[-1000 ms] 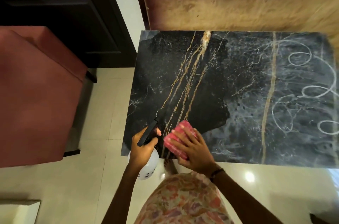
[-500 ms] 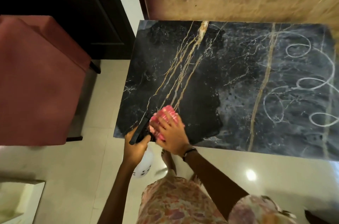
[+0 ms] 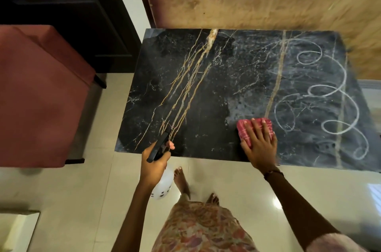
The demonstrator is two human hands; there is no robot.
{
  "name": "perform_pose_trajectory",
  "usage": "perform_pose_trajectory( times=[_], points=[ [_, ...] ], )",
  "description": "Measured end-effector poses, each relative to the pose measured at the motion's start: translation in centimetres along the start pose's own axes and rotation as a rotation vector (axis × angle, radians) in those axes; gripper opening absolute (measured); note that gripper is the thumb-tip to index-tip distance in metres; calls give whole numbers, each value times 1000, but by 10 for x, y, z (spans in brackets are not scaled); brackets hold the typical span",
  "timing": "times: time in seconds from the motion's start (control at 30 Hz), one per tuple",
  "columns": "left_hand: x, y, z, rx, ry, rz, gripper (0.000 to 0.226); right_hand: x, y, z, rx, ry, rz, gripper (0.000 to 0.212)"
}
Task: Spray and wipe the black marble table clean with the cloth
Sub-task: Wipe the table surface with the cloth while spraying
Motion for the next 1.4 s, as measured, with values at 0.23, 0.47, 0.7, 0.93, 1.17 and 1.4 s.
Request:
perform_pose_trajectory(
  times=[0.23,0.47,0.7,0.93,1.17,1.4],
  points=[
    [21,37,14,-48,138,-91,20,3,19,-79,-7,-281,7,68],
    [31,61,19,-33,176,-139,28,80,7,23,47,-194,33,64],
    [36,81,33,-46,205,-151,30,28,-23,82,-92,164,54,73],
    [21,109,61,-99,213,-192,24,-24,1,-40,-48,-321,-17,67],
    [-13,131,100,-83,205,-195,25,10,-16,47,106,-458,-15,66],
    [-45,155,125,-140,207,-242,30,-79,-41,109,-23,82,-4,71]
  ],
)
Point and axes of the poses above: each hand's wrist, its own x-axis away from the middle knuckle, its own y-axis out of the palm, z = x × y, the point moved 8 cm from there along -x, towards the middle knuckle, and after that the axes turned 13 degrees about -y, right-handed, at the moved point
